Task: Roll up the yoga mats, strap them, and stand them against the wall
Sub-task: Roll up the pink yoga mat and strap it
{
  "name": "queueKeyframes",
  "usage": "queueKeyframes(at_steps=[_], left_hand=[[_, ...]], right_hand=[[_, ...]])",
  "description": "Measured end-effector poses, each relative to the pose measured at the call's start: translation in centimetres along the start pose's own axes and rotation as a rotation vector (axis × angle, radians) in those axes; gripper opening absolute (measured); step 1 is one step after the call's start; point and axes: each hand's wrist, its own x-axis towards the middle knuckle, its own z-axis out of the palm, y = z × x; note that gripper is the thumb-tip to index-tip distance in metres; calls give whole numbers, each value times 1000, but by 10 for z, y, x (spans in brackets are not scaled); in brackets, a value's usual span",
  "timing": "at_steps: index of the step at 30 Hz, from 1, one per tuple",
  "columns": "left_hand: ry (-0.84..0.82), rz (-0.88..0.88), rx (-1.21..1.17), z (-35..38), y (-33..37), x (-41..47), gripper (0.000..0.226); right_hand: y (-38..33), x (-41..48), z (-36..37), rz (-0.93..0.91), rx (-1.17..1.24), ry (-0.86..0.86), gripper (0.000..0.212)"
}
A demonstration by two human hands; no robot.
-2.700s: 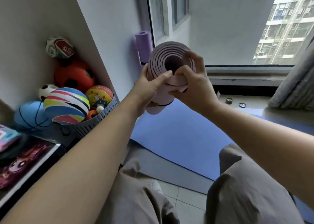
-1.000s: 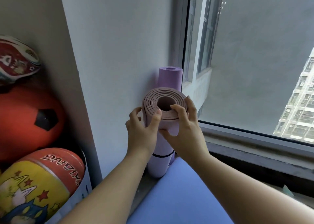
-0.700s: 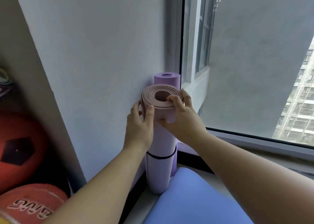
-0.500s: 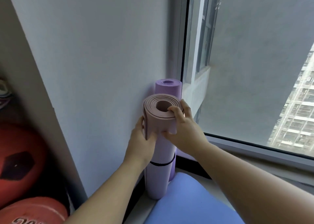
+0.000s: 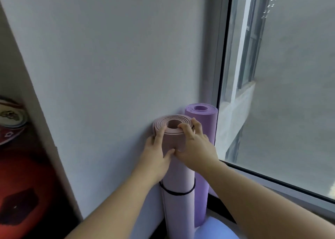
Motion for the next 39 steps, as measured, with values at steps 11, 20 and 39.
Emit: queueKeyframes(at_steps=[11, 20, 39], left_hand=[[186, -18, 20, 19, 22, 49, 54], [199, -30, -53, 32, 25, 63, 43], [251, 22, 4, 17, 11, 18, 66]], right_hand=[[35, 53, -23, -146, -6, 27, 51], [50, 67, -29, -151, 14, -6, 48], [56, 17, -8, -97, 40, 56, 99]])
